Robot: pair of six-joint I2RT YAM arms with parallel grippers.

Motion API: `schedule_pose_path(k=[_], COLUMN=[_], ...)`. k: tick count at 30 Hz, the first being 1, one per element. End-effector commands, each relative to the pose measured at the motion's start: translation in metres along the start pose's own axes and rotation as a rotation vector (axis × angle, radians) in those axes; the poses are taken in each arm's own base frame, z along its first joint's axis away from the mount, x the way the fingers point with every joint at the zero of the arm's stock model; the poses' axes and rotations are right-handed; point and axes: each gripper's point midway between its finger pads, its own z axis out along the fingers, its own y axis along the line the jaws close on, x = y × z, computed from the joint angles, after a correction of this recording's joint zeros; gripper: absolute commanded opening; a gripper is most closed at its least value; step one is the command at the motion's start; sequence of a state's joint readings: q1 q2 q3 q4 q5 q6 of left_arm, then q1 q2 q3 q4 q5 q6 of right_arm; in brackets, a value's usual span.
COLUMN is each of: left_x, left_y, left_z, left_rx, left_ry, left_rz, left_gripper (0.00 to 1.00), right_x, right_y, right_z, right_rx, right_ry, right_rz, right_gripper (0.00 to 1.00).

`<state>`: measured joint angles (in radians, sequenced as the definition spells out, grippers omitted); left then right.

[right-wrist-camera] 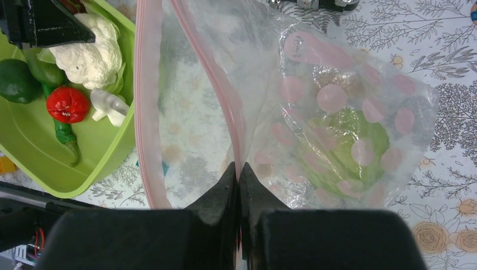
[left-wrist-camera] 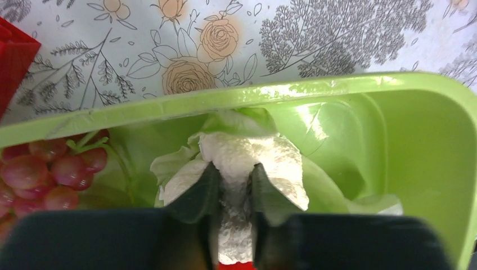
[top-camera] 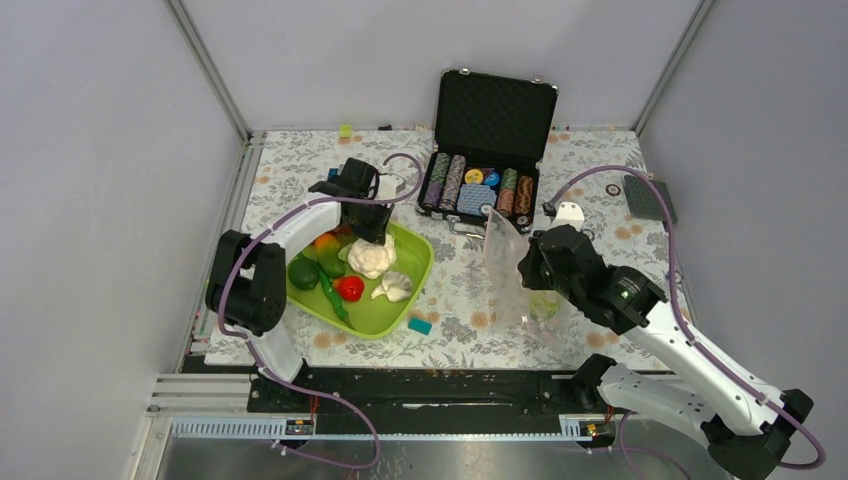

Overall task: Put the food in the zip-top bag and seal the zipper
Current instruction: Pick up the fake vegetable from the bin, then place the fake vegetable in the zipper food storage bag.

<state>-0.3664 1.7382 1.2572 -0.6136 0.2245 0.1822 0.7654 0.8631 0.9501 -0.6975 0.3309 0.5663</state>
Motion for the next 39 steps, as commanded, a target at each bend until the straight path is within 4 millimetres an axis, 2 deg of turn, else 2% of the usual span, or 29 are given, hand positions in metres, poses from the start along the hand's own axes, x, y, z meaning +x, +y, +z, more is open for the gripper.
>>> schedule_pose_path(k=[1, 5, 11, 15, 20, 22, 23, 26, 29, 32, 35, 37, 39], left_x=[-0.007, -0.015, -0.026, -0.03, -0.044, -0.055, -0.063, -0.082, -0.092, -0.102, -0.108, -0.108, -0.111], left_y=[-0.009, -0.011, -0.003, -0.007, -0.018, -0.037, -0.057, -0.094, -0.122, -0.156, -0.188, -0.205, -0.215], left_z=[-0.016, -0.039, -0.084, -0.122, -0.175, -0.194, -0.204, -0.232, -0.257, -0.283, -0.309, -0.316, -0.308], left_rx=[0.017, -0.018, -0.138, -0.174, -0.157, -0.055, 0.057, 0.241, 0.351, 0.556, 0.767, 0.867, 0.892], left_ry=[-0.078, -0.155, -0.281, -0.371, -0.537, -0.624, -0.669, -0.798, -0.882, -0.957, -1.046, -1.055, -1.015], left_rz=[-0.044, -0.081, -0.262, -0.387, -0.501, -0.525, -0.51, -0.524, -0.55, -0.543, -0.464, -0.401, -0.387], left_gripper=[0.0, 0.0, 0.0, 0.0, 0.0, 0.0, 0.0, 0.0, 0.0, 0.0, 0.0, 0.0, 0.0], right_x=[-0.013, -0.012, -0.005, -0.003, -0.005, -0.004, -0.004, -0.004, -0.004, -0.007, -0.013, -0.016, -0.018], right_y=[-0.006, -0.006, -0.001, 0.001, 0.001, 0.005, 0.008, 0.014, 0.019, 0.022, 0.034, 0.042, 0.047], right_z=[-0.003, -0.003, -0.002, -0.003, -0.004, -0.002, -0.001, 0.002, 0.004, 0.005, 0.004, 0.001, -0.003], right_rx=[0.025, 0.024, -0.003, -0.012, 0.001, -0.007, -0.019, -0.025, -0.026, -0.027, -0.081, -0.118, -0.141], right_ry=[-0.068, -0.068, -0.03, -0.014, -0.012, 0.001, 0.013, 0.029, 0.04, 0.03, 0.021, 0.023, 0.024], right_rz=[0.046, 0.054, 0.028, 0.026, 0.05, 0.058, 0.062, 0.092, 0.122, 0.17, 0.21, 0.22, 0.224], right_gripper=[0.0, 0.0, 0.0, 0.0, 0.0, 0.0, 0.0, 0.0, 0.0, 0.0, 0.0, 0.0, 0.0])
